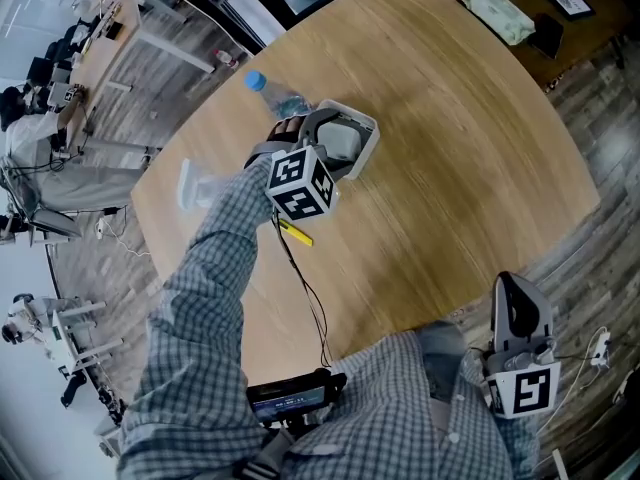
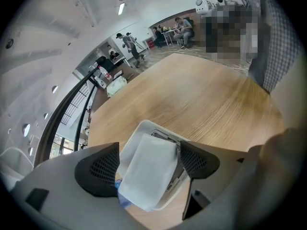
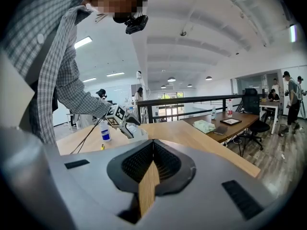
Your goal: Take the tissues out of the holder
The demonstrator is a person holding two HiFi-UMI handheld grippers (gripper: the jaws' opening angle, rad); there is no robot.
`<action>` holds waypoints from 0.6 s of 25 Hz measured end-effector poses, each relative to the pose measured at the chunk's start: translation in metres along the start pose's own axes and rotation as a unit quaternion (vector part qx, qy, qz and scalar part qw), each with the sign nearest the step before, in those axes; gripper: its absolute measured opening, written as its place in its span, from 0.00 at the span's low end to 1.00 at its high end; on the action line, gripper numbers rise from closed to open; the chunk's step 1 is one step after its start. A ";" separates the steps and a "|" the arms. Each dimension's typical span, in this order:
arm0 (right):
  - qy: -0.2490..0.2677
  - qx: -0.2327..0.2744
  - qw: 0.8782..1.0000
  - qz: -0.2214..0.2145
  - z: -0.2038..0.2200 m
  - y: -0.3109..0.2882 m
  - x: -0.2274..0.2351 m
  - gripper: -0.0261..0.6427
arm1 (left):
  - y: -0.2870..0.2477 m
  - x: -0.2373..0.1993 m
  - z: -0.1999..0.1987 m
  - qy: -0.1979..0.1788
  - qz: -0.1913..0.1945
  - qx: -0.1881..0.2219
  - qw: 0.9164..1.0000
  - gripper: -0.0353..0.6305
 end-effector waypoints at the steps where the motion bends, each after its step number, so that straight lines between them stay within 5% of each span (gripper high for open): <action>1: -0.001 -0.001 1.000 0.001 0.001 0.000 0.000 0.06 | -0.002 0.001 0.002 -0.004 0.000 -0.002 1.000 0.64; 10: -0.007 -0.005 1.000 0.004 0.003 -0.001 -0.001 0.06 | -0.015 0.004 0.007 -0.044 -0.016 -0.010 0.999 0.63; 15: -0.008 -0.005 1.000 0.003 0.004 -0.001 -0.004 0.06 | -0.016 0.010 0.007 -0.048 -0.005 -0.011 0.999 0.52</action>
Point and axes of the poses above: the fingertips, and each gripper's own axes: y backward along the fingers, x to its right, z out of its underside, the point moved 1 cm from there along y, backward along the fingers, and after that the axes turned 13 degrees about -z, right-handed, at the moved point
